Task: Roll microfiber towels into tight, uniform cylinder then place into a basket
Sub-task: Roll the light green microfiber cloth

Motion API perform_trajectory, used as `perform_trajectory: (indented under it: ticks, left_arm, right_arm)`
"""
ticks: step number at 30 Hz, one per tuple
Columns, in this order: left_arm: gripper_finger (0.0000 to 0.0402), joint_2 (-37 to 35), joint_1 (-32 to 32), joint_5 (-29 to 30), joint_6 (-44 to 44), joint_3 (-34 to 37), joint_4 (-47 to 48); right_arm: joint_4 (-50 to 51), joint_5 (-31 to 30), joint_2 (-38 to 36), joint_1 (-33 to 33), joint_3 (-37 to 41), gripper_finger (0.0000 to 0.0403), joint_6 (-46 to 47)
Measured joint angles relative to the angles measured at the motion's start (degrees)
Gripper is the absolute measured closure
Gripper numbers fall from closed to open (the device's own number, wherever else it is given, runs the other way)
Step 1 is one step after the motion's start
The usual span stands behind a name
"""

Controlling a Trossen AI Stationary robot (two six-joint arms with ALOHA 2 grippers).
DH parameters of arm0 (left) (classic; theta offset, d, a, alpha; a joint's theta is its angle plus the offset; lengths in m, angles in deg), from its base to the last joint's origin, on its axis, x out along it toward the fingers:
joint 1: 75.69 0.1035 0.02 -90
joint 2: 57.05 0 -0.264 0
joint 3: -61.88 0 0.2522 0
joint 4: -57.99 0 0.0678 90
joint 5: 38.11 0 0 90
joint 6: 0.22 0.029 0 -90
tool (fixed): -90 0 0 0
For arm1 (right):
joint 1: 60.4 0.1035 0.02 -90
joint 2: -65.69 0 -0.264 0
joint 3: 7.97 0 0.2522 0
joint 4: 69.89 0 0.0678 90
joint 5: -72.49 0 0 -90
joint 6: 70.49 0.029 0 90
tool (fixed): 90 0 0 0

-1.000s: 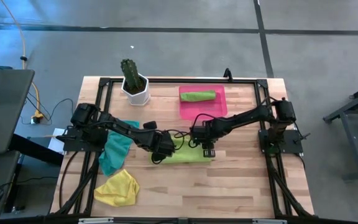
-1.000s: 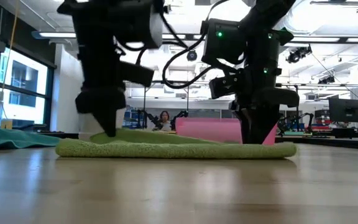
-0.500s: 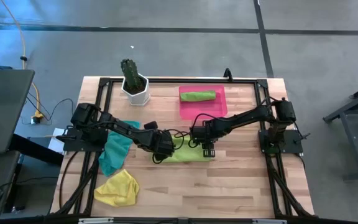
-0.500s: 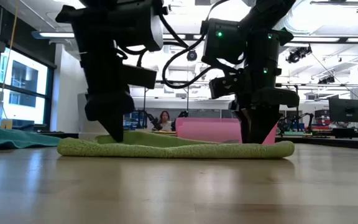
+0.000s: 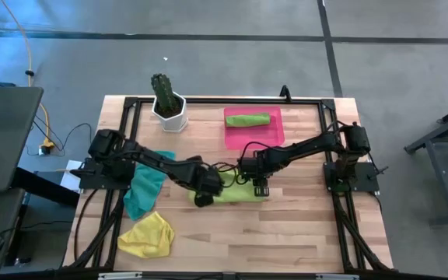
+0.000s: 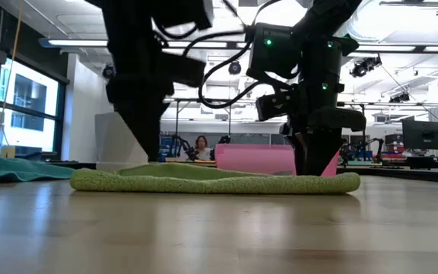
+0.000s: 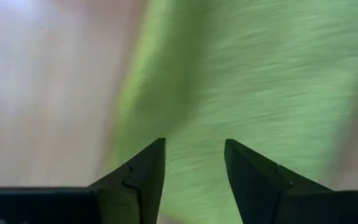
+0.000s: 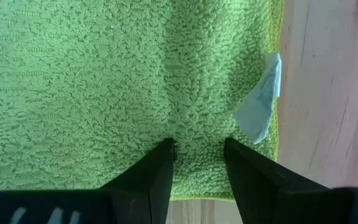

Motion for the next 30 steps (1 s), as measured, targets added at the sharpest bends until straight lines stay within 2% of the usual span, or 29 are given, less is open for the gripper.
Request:
perform_trajectory:
  ticks: [3,5,9,18,23,30]
  left_arm:
    - [0.0253,0.0,-0.5,-4.3,2.6,1.0,-5.2]
    - [0.0254,0.0,-0.7,-4.8,2.1,2.2,-6.8]
    - [0.0254,0.0,-0.9,-3.4,-2.1,4.6,-6.9]
    - [0.0255,-0.4,-3.4,-4.7,-13.7,9.4,-8.3]
    - [0.0255,-0.3,-6.1,-10.8,-15.2,9.4,-13.9]
    - [0.0255,-0.1,-7.4,-6.2,-15.2,9.5,-13.9]
  right_arm:
    - [0.5,0.0,0.0,0.0,0.0,0.0265,0.0]
    - [0.8,0.0,0.0,0.0,0.0,0.0265,-1.2]
    - [0.8,-0.2,0.0,0.1,0.0,0.0265,-4.4]
    - [0.8,-0.2,0.0,0.2,0.0,0.0265,-4.4]
    - [0.4,-0.2,0.0,0.0,0.0,0.0265,-2.6]
    - [0.3,-0.2,-0.2,0.1,0.1,0.0265,-2.2]
